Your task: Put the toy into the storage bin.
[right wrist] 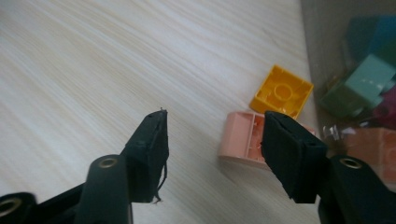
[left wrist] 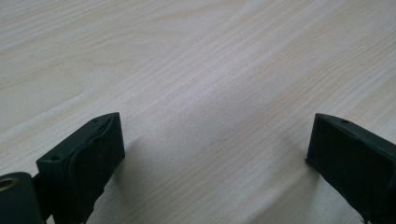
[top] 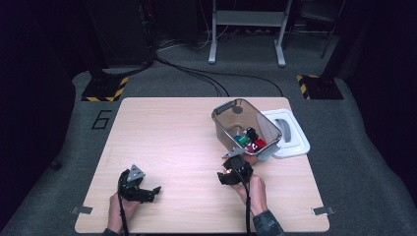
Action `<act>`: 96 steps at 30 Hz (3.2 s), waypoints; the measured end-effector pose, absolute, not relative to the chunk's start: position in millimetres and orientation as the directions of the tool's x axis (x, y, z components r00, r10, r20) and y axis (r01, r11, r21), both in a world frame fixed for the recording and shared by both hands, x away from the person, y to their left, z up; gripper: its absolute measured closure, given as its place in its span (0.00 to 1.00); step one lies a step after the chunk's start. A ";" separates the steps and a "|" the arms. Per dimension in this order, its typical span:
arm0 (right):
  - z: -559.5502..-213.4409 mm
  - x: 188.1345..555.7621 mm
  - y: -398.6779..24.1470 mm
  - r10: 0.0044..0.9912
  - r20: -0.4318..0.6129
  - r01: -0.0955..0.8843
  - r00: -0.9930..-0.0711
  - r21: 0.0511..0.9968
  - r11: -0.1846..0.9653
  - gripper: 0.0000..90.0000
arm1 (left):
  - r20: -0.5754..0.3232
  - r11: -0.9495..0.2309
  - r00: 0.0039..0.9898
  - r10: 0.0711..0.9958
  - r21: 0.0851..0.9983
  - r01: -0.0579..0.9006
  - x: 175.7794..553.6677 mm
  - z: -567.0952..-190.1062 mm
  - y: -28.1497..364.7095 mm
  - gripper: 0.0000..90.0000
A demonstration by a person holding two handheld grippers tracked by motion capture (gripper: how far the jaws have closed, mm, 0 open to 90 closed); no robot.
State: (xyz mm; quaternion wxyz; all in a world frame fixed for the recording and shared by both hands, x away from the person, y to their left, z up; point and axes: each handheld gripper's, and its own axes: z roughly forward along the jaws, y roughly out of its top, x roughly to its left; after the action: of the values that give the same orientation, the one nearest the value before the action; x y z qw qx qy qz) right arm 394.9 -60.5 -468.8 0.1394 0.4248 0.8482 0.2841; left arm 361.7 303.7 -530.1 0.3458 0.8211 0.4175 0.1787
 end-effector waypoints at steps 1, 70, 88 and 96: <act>-473.2 396.6 -60.9 0.802 0.008 0.649 -0.597 0.593 0.477 0.48 | 0.006 -0.413 0.588 0.809 0.717 0.561 361.7 -530.1 303.8 0.04; -490.8 407.7 -37.4 0.693 0.035 0.564 -0.720 0.611 0.555 0.20 | 0.007 -0.414 0.588 0.809 0.717 0.560 361.7 -530.1 303.8 0.04; -504.8 408.9 -29.5 0.666 -0.007 0.548 -0.746 0.562 0.620 0.46 | 0.006 -0.413 0.588 0.809 0.718 0.561 361.6 -530.2 303.7 0.04; -505.4 401.9 -32.5 0.666 -0.033 0.517 -0.745 0.601 0.609 0.65 | 0.007 -0.415 0.589 0.808 0.717 0.560 361.7 -530.1 303.8 0.04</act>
State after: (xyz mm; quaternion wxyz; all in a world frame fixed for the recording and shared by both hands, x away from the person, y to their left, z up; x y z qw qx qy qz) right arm 401.9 -32.5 -505.4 0.1279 0.3331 0.8878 0.2906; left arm 361.7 303.8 -530.1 0.3454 0.8217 0.4163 0.1794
